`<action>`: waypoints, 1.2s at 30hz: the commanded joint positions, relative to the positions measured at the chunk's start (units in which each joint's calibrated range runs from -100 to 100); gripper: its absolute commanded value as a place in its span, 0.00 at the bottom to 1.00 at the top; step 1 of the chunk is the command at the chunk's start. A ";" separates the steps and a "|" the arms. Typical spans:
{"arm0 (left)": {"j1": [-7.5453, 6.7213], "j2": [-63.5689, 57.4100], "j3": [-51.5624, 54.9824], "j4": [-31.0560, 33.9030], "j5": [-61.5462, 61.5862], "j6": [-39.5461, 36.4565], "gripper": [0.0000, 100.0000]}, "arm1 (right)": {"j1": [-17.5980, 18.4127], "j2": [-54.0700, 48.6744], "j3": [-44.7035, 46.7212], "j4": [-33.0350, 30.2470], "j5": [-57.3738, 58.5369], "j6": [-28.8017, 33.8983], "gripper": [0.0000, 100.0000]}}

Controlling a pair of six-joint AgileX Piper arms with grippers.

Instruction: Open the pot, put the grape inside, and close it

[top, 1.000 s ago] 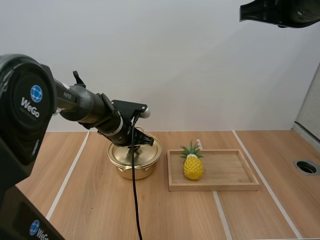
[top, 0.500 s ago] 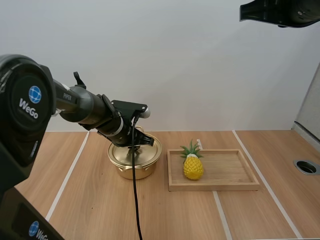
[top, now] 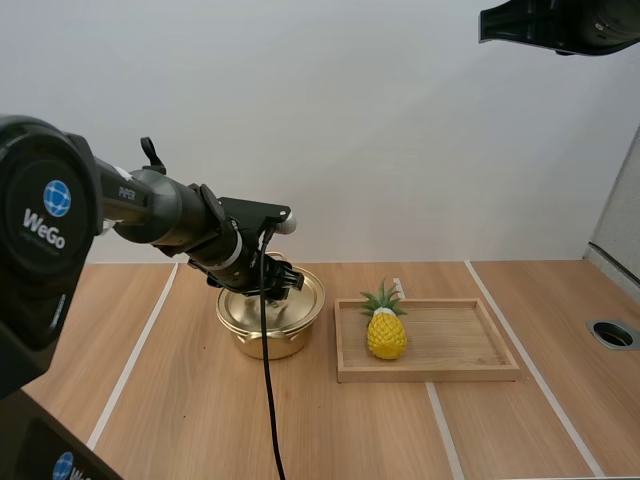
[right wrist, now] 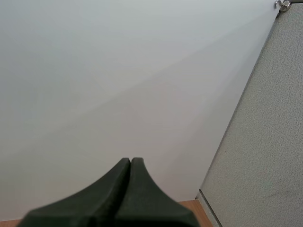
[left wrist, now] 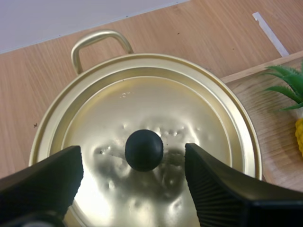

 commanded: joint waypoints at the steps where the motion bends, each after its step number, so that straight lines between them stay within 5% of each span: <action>1: 0.02 -1.65 -1.02 -1.28 -0.57 -0.26 1.00 | -0.21 -0.68 0.07 -0.07 0.54 -0.24 0.00; 13: 0.02 -8.58 -11.89 -2.51 -1.40 -0.45 1.00 | -0.21 -0.68 0.07 -0.07 0.71 -0.24 0.00; 20: 0.02 -15.28 -26.61 2.70 -1.71 -0.22 1.00 | -0.21 -0.68 0.07 -0.07 0.71 -0.24 0.00; 21: 0.02 -16.06 -28.64 4.02 -1.71 -0.22 0.90 | -0.21 -0.68 0.07 -0.07 0.71 -0.24 0.00; 26: 1.08 -19.46 -35.55 5.22 -1.71 -1.48 0.00 | -0.21 -0.68 0.07 -0.07 0.36 -0.24 0.00; 36: 5.58 -27.43 -40.42 5.22 -1.81 -9.40 0.00 | -0.21 -0.68 0.07 3.90 -6.55 -0.24 0.00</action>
